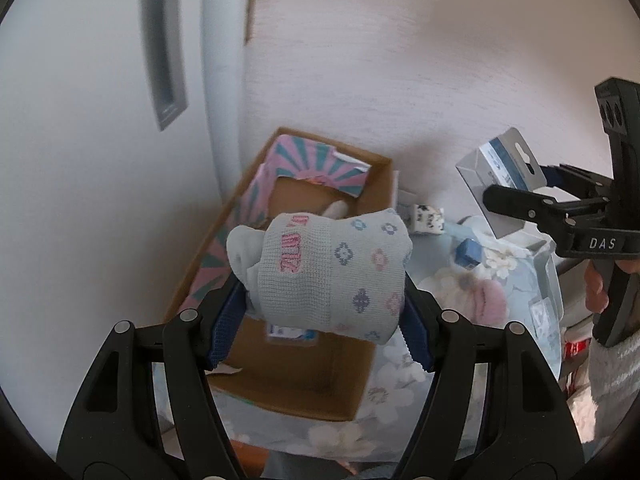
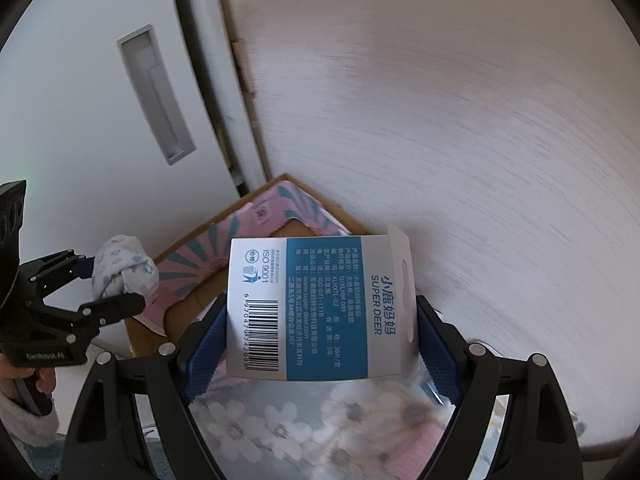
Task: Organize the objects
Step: 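Carry sock bundle with left tool while right tool carries carton to cardboard box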
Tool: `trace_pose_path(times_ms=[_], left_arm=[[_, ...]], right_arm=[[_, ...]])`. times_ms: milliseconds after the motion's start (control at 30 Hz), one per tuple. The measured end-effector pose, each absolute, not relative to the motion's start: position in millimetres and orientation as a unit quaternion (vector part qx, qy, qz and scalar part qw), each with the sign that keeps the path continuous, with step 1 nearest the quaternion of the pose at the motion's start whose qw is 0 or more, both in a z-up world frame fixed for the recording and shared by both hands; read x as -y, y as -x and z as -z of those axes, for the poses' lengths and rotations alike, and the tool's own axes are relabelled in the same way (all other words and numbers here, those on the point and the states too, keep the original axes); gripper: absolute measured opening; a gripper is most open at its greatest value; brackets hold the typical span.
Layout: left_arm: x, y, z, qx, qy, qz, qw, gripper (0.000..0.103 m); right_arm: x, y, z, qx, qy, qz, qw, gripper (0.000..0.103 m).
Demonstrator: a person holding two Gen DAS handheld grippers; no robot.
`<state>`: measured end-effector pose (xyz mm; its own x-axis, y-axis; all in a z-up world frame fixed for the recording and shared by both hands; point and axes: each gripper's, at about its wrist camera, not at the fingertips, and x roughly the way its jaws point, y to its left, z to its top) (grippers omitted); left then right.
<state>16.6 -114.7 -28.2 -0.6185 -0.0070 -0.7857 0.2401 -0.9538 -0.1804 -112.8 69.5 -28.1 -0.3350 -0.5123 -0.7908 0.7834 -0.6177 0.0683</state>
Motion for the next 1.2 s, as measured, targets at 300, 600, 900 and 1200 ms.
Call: trace_pose_path(times_ms=[300,600,900,1200], left_arm=[[151,-29,45,-0.147,-0.441,0.882,0.081,0.066],[172,-33,65,-0.144,-0.461,0.872,0.073,0.066],[170,-9,90,-0.12,-0.493,0.861,0.033,0.066],[158,23,129,-0.091,-0.524,0.847,-0.003,0.066]], right_arm=[[-16,110,38,-0.185,-0.418,0.782,0.425,0.084],[29,114,60,-0.205,-0.434,0.767,0.426,0.084],[70,136,96,-0.242,-0.448,0.751,0.421,0.084],[101,160,145,-0.292,-0.458,0.732,0.412,0.084]])
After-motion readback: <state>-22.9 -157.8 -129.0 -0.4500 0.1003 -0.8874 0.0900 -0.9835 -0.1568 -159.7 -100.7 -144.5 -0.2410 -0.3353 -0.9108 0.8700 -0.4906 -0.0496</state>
